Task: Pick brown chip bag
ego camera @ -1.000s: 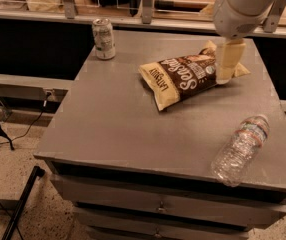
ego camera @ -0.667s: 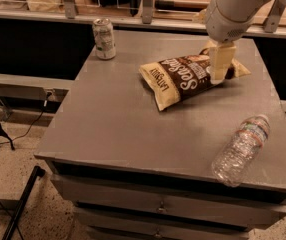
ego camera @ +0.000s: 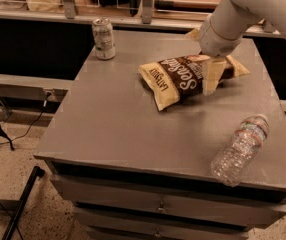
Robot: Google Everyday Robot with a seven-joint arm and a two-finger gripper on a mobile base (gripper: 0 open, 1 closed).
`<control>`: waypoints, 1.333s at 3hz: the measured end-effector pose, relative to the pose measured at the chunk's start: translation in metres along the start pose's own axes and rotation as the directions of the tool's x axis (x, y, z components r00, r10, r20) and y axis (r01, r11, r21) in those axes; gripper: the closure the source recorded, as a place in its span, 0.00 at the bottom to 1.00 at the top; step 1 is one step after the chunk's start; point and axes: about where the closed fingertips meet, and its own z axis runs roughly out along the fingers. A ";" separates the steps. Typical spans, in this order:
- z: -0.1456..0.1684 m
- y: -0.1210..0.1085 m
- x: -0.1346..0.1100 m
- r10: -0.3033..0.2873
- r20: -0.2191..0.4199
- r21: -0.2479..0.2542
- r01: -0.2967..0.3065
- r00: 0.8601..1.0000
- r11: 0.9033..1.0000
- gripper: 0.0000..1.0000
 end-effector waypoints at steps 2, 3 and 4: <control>0.005 0.001 -0.001 -0.001 0.006 -0.007 0.001 1.000 1.000 0.16; 0.006 0.002 -0.001 -0.002 0.007 -0.010 0.002 1.000 1.000 0.39; 0.008 0.002 -0.002 -0.003 0.008 -0.013 0.003 1.000 1.000 0.62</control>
Offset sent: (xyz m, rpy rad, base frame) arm 0.0001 0.0004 -0.0028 0.0035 0.0050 0.0028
